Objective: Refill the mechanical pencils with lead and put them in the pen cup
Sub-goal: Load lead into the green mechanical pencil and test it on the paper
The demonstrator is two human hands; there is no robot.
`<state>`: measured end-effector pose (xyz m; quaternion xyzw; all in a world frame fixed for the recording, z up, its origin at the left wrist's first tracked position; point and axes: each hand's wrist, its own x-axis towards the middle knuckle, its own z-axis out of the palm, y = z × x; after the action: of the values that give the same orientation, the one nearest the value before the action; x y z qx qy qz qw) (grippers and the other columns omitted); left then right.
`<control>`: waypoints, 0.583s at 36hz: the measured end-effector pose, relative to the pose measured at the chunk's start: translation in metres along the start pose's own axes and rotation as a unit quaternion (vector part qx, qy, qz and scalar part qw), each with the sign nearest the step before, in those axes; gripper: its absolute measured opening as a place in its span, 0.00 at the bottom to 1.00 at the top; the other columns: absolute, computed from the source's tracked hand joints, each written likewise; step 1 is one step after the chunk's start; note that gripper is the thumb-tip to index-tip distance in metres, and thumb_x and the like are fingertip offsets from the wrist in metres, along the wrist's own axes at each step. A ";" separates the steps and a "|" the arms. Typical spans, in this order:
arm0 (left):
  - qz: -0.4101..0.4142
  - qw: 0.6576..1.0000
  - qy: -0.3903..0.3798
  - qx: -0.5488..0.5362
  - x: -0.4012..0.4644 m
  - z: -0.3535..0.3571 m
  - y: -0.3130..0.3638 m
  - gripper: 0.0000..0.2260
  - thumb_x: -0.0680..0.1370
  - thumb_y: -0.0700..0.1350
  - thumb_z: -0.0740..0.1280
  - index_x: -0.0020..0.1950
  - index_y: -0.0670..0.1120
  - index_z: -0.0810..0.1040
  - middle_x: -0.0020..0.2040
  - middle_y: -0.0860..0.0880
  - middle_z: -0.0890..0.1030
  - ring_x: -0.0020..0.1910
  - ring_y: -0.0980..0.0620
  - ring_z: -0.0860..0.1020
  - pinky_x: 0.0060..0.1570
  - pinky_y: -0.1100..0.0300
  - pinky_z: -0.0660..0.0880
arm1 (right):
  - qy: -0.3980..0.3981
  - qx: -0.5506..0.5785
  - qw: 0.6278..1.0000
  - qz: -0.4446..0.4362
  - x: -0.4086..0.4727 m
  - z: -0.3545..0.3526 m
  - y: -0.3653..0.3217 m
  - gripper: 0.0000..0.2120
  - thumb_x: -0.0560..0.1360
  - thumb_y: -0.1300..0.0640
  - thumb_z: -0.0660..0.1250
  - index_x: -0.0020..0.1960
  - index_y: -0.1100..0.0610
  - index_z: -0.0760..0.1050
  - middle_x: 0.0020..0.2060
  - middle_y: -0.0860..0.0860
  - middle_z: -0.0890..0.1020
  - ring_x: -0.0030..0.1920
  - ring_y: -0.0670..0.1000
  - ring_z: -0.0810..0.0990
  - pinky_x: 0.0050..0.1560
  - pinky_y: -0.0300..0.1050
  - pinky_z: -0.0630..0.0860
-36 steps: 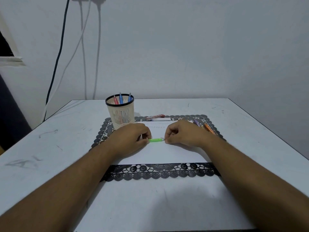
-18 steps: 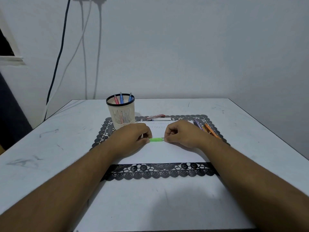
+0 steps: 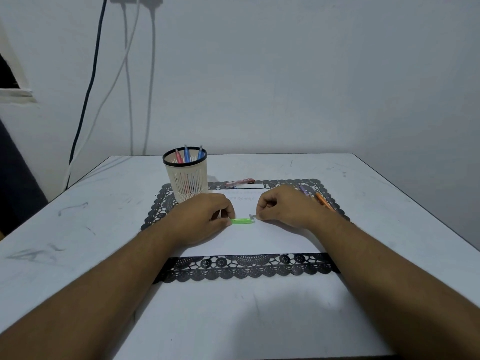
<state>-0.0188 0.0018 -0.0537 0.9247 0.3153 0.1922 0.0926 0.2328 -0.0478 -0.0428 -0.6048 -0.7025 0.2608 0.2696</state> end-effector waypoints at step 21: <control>0.012 1.000 0.002 0.013 0.002 0.004 0.005 0.05 0.80 0.50 0.70 0.56 0.57 0.81 0.44 0.62 0.77 0.43 0.60 0.75 0.42 0.58 0.75 | 0.038 0.034 0.999 -0.006 0.004 -0.003 0.007 0.03 0.77 0.61 0.73 0.47 0.56 0.86 0.39 0.44 0.85 0.38 0.36 0.80 0.41 0.29 0.73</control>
<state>-0.0132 -0.0012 -0.0555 0.9291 0.3070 0.1911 0.0778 0.2393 -0.0431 -0.0451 -0.6004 -0.6864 0.2595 0.3177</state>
